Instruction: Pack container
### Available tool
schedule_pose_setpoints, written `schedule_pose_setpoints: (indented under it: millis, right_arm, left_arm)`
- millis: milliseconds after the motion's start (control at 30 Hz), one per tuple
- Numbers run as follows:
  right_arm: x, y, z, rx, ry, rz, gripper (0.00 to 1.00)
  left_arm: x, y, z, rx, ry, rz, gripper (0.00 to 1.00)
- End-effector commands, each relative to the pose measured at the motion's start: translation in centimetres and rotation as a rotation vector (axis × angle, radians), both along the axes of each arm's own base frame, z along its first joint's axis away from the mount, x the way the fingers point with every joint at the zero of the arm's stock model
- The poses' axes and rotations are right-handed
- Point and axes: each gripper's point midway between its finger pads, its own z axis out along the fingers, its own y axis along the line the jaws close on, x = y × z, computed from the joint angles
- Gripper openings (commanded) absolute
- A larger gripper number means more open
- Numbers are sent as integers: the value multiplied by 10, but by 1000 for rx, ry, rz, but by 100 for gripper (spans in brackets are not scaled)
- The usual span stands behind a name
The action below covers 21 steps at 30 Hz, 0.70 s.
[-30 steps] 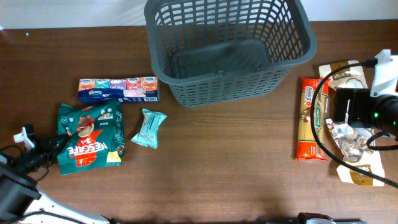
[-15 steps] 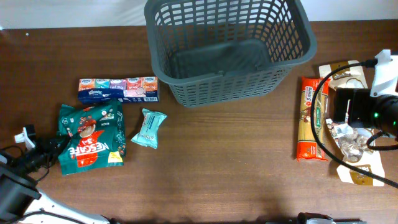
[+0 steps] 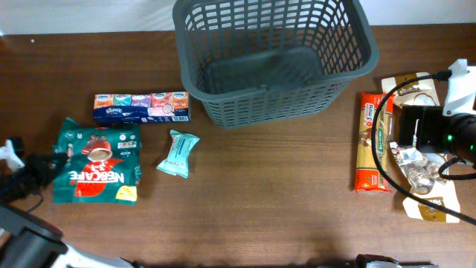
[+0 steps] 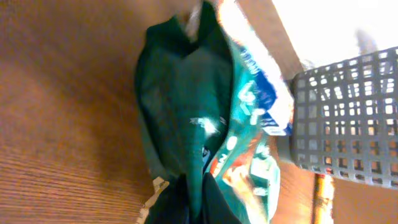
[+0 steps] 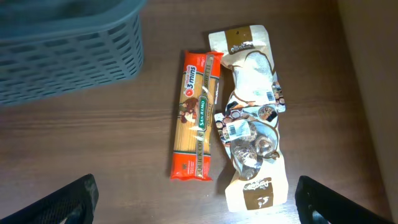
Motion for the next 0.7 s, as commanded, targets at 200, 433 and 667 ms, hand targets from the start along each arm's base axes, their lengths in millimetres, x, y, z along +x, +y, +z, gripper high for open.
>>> schedule_pose_setpoints:
  millis: [200, 433, 667]
  right_arm:
    - [-2, -5, 7, -11, -22, -27, 99]
    - [-2, -5, 7, -11, -22, -27, 99]
    - [-2, -5, 7, -11, -22, -27, 99]
  left_arm:
    - [17, -29, 117, 199, -188, -36, 2]
    - [31, -56, 154, 255, -252, -98, 1]
    - [43, -79, 156, 253, -250, -157, 2]
